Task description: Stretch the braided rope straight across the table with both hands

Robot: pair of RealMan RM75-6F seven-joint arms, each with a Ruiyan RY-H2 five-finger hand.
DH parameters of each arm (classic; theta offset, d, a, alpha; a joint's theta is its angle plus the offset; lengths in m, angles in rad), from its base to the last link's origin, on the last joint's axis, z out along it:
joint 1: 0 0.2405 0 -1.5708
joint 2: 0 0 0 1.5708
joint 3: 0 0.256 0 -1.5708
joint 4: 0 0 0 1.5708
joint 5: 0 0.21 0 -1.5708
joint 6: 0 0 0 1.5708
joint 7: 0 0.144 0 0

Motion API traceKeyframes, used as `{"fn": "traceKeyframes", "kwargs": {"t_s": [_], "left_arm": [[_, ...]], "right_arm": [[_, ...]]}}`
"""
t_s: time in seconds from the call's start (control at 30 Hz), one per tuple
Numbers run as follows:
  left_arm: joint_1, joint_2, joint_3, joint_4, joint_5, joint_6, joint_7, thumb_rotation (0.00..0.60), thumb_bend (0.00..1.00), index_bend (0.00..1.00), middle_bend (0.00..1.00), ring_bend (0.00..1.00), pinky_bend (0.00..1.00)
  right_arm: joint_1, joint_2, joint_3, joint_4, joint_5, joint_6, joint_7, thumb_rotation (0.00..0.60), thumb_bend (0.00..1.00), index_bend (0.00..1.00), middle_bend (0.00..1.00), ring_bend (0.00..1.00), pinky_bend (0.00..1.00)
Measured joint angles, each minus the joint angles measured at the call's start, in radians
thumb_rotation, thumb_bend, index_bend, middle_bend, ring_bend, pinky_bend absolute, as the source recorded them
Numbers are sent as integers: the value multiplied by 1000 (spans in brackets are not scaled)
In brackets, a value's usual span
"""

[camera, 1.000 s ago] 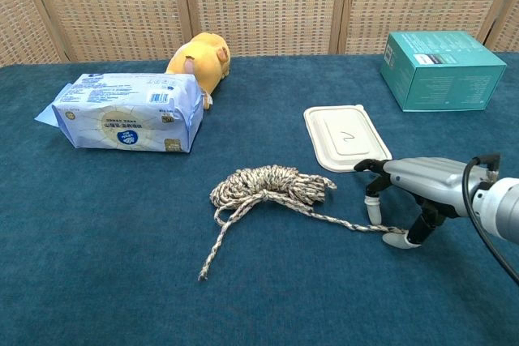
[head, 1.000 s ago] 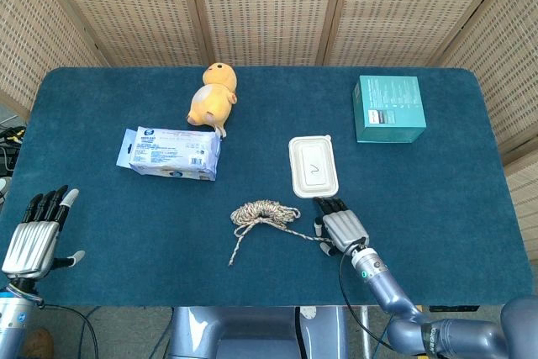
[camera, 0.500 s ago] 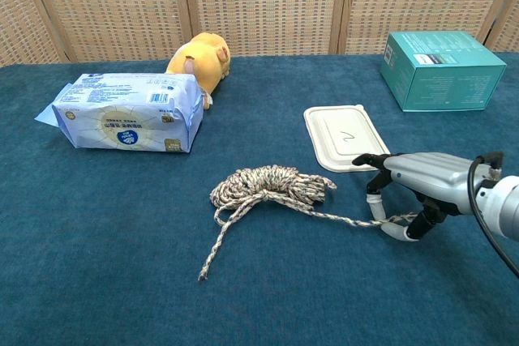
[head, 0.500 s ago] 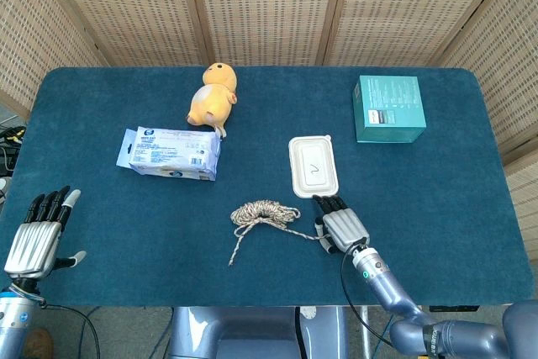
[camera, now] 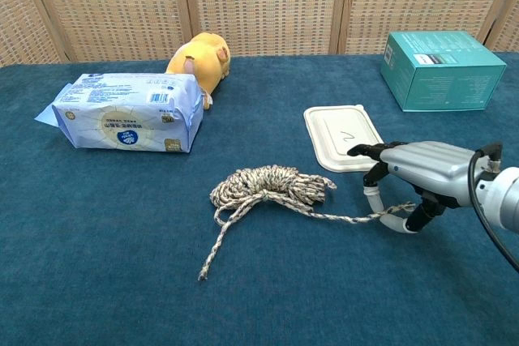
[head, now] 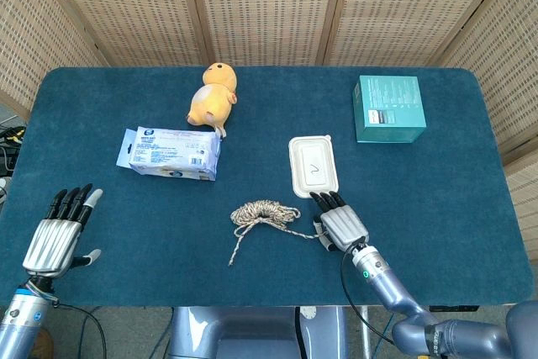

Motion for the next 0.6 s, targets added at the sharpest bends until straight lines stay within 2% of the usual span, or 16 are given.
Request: {"fn": "traceKeyframes", "kwargs": {"t_s": [0.1, 0.2, 0.4, 0.6], "left_arm": [[-45, -29, -5, 28, 40, -32, 54, 600, 0, 298, 0, 0, 0], [-110, -62, -8, 75, 106, -90, 63, 600, 0, 370, 0, 0, 0], [-256, -164, -14, 230, 276, -169, -1, 600, 4, 423, 0, 0, 0], [-399, -300, -19, 350, 379, -248, -18, 600, 44, 428, 0, 0, 0]], "right_arm": [[2, 5, 5, -5, -4, 3, -24, 600, 443, 644, 0, 0, 0], [1, 6, 8, -7, -5, 4, -32, 600, 440, 645, 0, 0, 0], [3, 10, 14, -10, -4, -8, -45, 600, 442, 645, 0, 0, 0], [11, 13, 27, -16, 13, -30, -56, 600, 440, 646, 0, 0, 0]]}}
